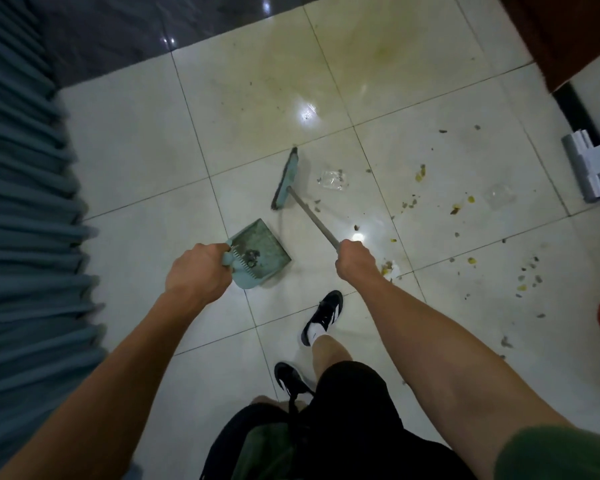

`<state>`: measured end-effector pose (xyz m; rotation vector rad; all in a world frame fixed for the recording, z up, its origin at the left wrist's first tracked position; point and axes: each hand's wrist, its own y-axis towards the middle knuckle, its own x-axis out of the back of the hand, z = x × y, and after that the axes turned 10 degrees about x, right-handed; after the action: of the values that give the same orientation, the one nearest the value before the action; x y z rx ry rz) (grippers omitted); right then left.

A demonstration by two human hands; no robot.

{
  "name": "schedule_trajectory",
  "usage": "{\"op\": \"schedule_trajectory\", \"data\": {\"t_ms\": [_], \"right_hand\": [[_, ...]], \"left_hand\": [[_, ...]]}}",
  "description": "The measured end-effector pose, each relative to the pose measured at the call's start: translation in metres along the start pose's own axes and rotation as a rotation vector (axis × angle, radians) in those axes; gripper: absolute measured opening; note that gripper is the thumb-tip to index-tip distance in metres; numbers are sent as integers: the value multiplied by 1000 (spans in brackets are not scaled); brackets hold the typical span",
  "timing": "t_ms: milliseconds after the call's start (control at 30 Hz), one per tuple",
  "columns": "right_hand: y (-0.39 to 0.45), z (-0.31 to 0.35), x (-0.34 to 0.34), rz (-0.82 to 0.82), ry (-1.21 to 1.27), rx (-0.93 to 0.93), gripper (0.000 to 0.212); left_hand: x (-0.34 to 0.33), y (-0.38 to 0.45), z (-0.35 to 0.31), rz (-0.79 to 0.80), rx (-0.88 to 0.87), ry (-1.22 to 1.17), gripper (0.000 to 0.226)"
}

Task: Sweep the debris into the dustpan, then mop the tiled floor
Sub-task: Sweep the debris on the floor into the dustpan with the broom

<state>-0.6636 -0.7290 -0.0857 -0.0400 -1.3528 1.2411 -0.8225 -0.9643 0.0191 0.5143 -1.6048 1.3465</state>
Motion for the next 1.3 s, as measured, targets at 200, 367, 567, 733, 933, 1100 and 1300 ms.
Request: {"op": "schedule_trajectory", "data": {"t_ms": [200, 367, 567, 733, 933, 1100, 1300], "right_hand": [[10, -19, 21, 0, 18, -101, 20], [-12, -39, 13, -10, 70, -215, 19], [-64, -50, -20, -93, 225, -380, 43], [-118, -59, -57, -115, 244, -496, 31], [-162, -59, -86, -145, 302, -611, 31], [-185, -53, -97, -175, 317, -633, 33], [-188, -37, -90, -208, 316, -600, 25]], "left_hand": [[17, 27, -28, 23, -63, 6, 16], [22, 42, -50, 19, -175, 52, 14], [17, 44, -54, 14, -314, 101, 17], [15, 39, -51, -1, -416, 137, 21], [11, 32, -51, -19, -529, 195, 16], [1, 35, -54, -45, -594, 227, 14], [6, 33, -63, -42, -642, 262, 15]]}}
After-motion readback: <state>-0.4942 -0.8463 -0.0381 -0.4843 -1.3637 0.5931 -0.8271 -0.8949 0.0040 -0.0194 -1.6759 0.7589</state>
